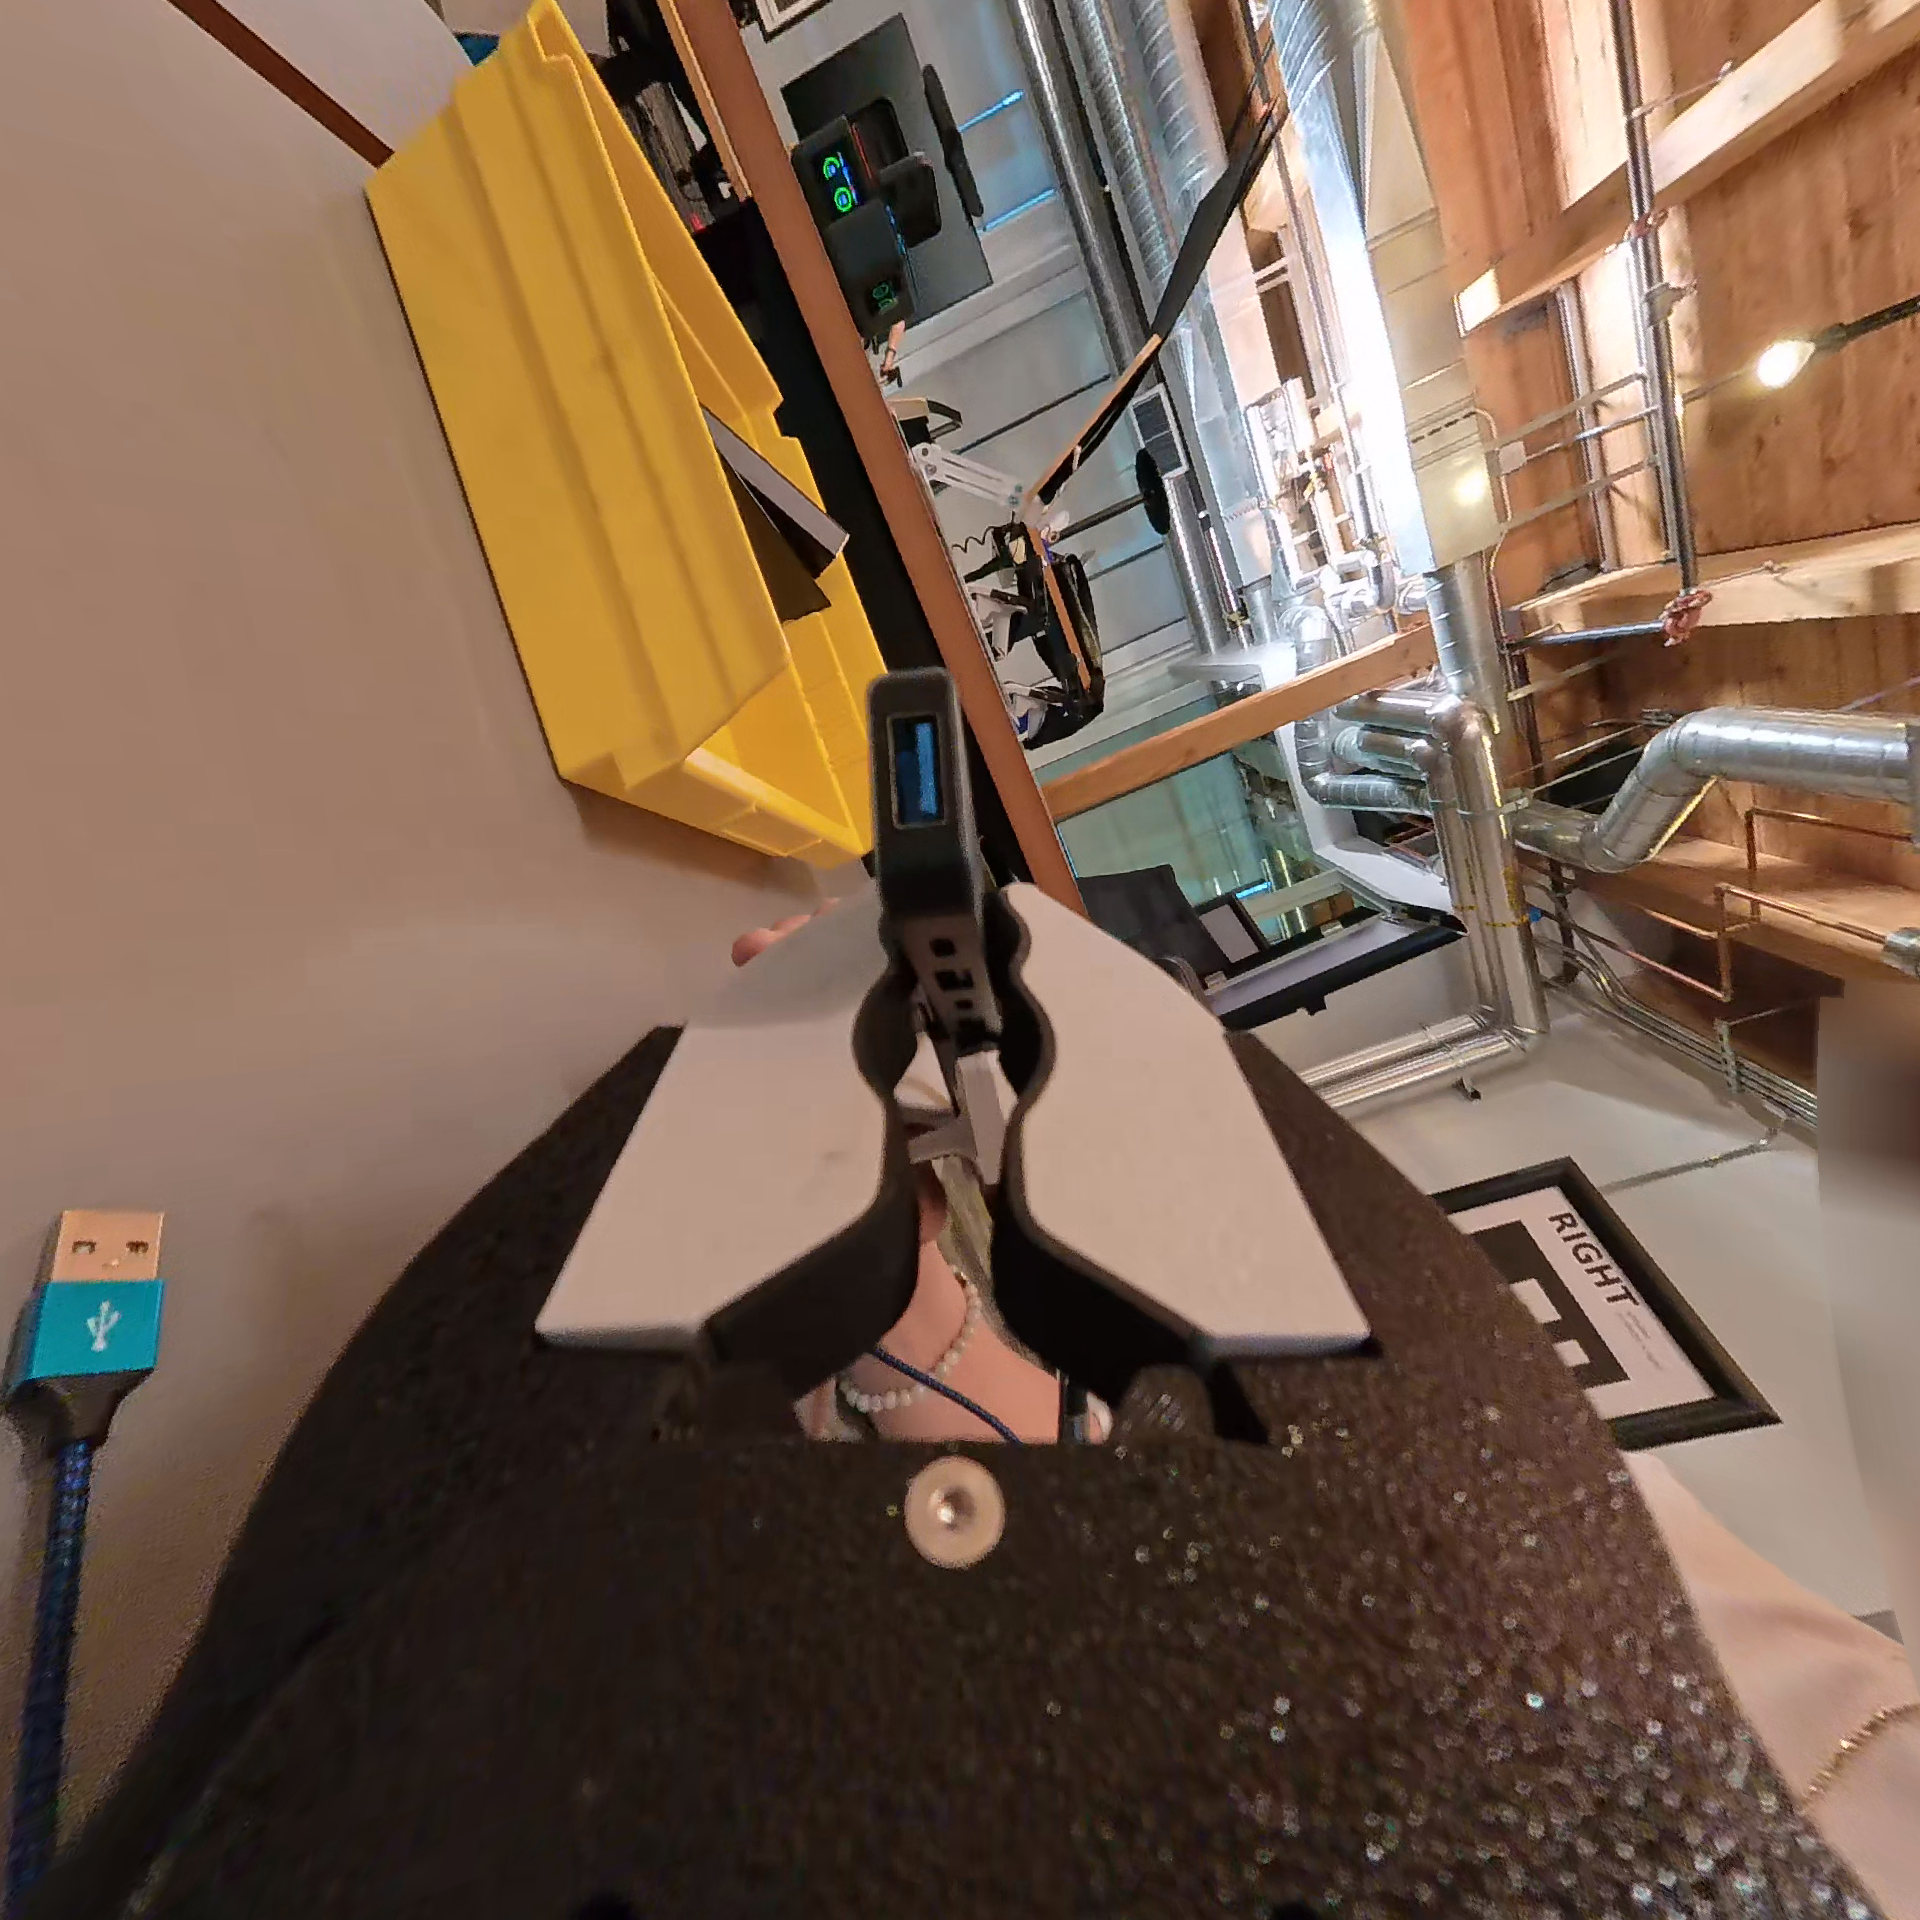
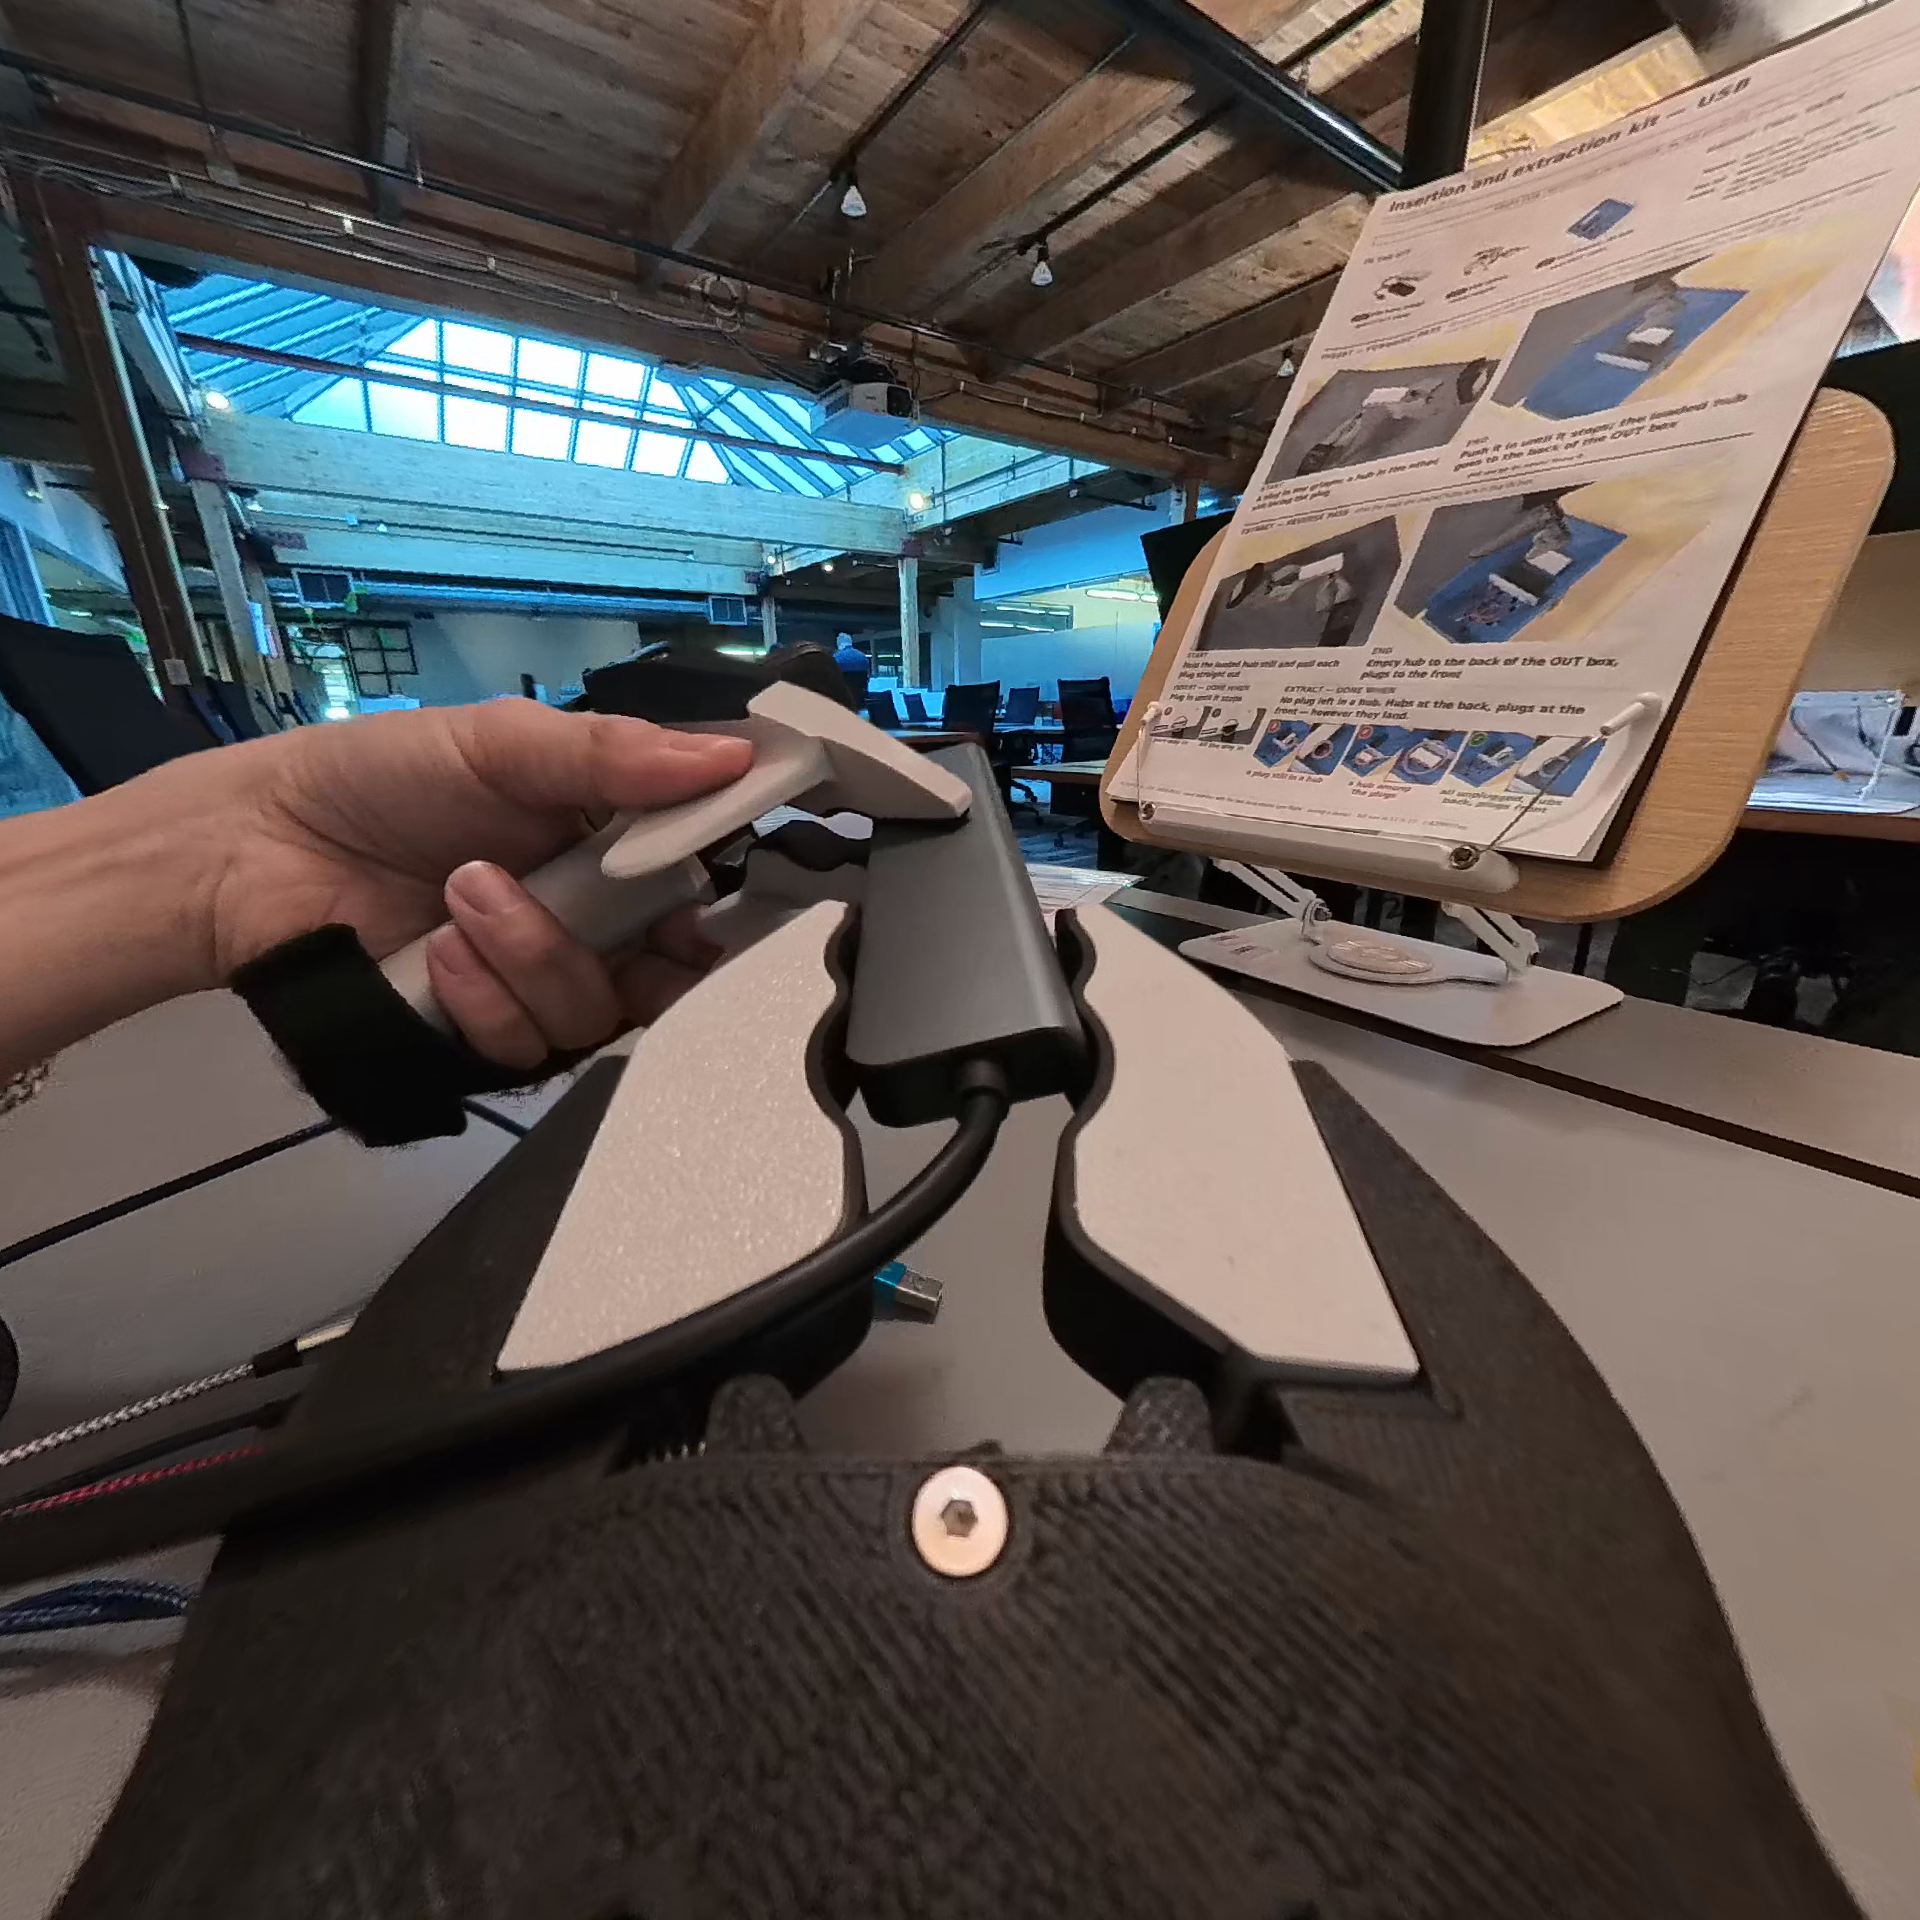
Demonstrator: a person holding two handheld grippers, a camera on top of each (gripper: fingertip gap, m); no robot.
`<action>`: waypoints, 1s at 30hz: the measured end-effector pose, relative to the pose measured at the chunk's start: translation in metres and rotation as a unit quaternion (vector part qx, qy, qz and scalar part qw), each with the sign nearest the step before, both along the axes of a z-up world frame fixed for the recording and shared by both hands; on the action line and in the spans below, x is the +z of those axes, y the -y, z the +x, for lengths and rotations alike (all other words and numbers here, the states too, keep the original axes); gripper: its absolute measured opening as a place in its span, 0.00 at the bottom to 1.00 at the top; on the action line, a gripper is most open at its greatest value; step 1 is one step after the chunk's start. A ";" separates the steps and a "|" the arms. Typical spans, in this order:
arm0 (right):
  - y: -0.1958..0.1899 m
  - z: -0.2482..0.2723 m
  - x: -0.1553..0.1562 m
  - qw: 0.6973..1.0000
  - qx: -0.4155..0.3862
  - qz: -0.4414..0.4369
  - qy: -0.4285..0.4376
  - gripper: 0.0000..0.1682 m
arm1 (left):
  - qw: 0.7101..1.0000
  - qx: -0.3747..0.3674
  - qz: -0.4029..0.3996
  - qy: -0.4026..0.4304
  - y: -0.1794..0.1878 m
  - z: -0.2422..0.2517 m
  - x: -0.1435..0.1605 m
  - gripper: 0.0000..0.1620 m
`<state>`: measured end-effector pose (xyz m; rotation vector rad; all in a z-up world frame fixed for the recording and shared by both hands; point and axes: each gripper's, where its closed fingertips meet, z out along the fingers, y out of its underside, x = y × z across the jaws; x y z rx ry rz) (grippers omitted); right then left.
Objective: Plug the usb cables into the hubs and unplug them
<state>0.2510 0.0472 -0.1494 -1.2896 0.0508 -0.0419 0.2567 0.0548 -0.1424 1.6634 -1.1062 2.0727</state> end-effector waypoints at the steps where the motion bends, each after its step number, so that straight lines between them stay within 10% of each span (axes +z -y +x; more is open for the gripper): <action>1: 0.000 -0.001 0.000 1.000 0.001 0.001 0.003 0.21 | 1.000 -0.002 -0.001 -0.003 0.000 -0.001 0.000 0.06; 30: -0.001 -0.006 0.002 0.999 -0.008 0.008 0.033 0.21 | 0.999 -0.028 -0.012 -0.028 -0.007 -0.006 -0.003 0.07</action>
